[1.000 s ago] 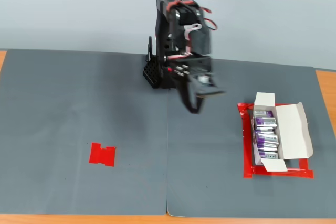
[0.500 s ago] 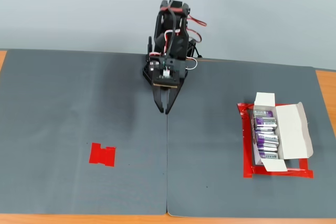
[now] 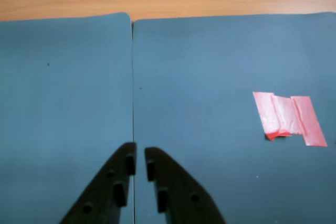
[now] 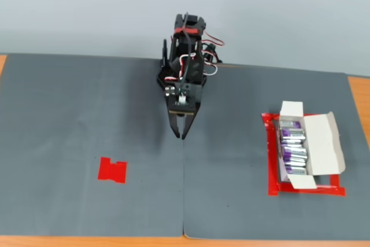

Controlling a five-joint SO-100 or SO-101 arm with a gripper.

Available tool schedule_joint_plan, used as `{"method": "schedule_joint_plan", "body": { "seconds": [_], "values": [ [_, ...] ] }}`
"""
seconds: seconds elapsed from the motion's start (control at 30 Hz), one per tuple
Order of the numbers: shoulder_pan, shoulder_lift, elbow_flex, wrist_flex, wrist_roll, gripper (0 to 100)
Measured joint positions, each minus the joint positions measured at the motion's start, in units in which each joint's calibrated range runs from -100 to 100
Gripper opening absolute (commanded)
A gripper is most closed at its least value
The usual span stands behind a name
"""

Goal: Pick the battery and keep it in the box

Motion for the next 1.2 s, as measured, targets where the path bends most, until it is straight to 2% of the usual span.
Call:
{"method": "schedule_joint_plan", "body": {
  "seconds": [0.27,0.63,1.2],
  "values": [
    [-2.43,-0.51,4.94,1.65,0.15,2],
    [-3.1,-0.59,4.94,22.03,0.15,2],
    [-3.1,-0.59,4.94,23.07,0.0,2]
  ]
}}
